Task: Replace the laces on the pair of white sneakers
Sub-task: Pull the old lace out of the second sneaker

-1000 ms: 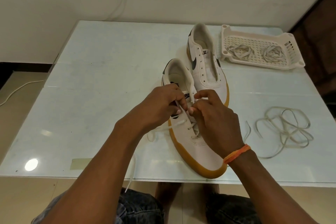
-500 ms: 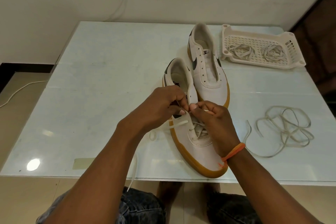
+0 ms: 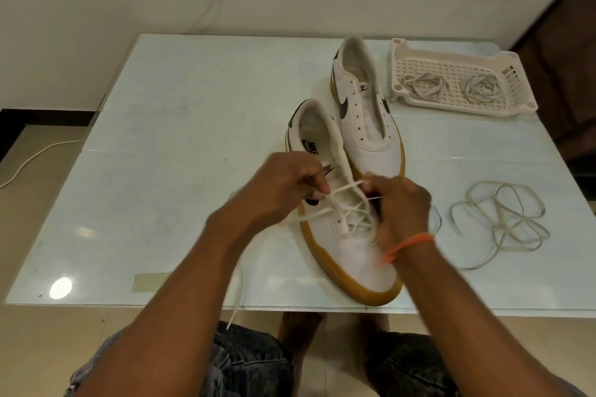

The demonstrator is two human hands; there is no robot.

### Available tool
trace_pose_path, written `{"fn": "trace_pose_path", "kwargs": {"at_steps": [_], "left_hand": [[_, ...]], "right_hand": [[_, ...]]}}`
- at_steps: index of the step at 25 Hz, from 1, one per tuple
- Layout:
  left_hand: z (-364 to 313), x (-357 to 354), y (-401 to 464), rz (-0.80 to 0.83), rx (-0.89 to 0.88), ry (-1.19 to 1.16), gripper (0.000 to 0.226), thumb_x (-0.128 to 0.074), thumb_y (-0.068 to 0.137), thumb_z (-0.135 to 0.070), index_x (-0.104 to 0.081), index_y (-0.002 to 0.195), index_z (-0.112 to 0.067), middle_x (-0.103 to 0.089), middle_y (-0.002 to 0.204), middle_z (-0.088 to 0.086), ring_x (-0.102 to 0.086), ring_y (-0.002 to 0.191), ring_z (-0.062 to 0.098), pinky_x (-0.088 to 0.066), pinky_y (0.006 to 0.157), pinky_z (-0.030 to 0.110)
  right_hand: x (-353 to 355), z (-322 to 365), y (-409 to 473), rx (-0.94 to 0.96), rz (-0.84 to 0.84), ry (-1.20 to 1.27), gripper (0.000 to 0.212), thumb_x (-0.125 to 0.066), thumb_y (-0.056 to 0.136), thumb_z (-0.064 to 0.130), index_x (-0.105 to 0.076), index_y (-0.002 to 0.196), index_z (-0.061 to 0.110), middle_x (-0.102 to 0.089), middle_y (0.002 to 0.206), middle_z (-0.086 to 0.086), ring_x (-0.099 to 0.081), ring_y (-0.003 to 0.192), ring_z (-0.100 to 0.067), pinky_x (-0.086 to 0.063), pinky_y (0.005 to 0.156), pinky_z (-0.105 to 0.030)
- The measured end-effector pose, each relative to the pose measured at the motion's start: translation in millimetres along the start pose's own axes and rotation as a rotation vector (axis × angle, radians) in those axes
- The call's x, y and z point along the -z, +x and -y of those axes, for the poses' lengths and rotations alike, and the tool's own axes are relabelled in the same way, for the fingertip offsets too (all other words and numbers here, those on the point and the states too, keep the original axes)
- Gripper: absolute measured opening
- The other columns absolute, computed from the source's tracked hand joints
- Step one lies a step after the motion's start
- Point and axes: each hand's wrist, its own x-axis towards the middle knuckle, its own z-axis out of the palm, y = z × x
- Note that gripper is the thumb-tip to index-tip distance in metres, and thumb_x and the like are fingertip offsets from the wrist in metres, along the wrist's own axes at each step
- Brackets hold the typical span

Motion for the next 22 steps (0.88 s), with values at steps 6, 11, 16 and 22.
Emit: {"fn": "trace_pose_path", "kwargs": {"at_steps": [6, 11, 16, 22], "left_hand": [[-8, -3, -14, 0.002, 0.014, 0.062, 0.015, -0.072, 0.082, -0.001, -0.077, 0.088, -0.014, -0.061, 0.085, -0.006, -0.060, 0.080, 0.007, -0.050, 0.072, 0.016], [-14, 6, -12, 0.053, 0.061, 0.125, 0.015, -0.073, 0.084, -0.008, -0.076, 0.089, -0.021, -0.057, 0.087, -0.014, -0.060, 0.080, 0.006, -0.046, 0.072, 0.013], [-16, 10, -1, -0.209, 0.170, 0.108, 0.015, -0.068, 0.086, -0.017, -0.069, 0.096, -0.027, -0.056, 0.100, -0.011, -0.062, 0.082, 0.009, -0.049, 0.070, 0.017], [-7, 2, 1, -0.308, 0.644, 0.165, 0.062, -0.054, 0.072, -0.081, -0.051, 0.072, -0.019, -0.065, 0.073, 0.001, -0.068, 0.065, 0.019, -0.060, 0.068, 0.037]], "right_hand": [[0, -10, -11, 0.165, 0.084, -0.058, 0.032, -0.075, 0.082, 0.016, -0.057, 0.066, -0.004, -0.070, 0.068, -0.015, -0.069, 0.067, -0.027, -0.058, 0.068, -0.041], [5, -2, -14, 0.155, -0.002, -0.090, 0.011, -0.071, 0.083, 0.017, -0.068, 0.088, 0.007, -0.071, 0.085, -0.012, -0.069, 0.082, -0.029, -0.057, 0.080, -0.053], [11, 14, -20, 0.941, 0.121, -0.604, 0.048, -0.061, 0.083, 0.001, -0.056, 0.129, 0.017, -0.057, 0.132, -0.002, -0.054, 0.119, -0.016, -0.046, 0.098, -0.033], [9, 0, -16, 1.189, 0.238, -0.958, 0.014, -0.076, 0.080, 0.006, -0.074, 0.093, 0.007, -0.063, 0.090, -0.010, -0.062, 0.070, -0.023, -0.055, 0.057, -0.030]]}}
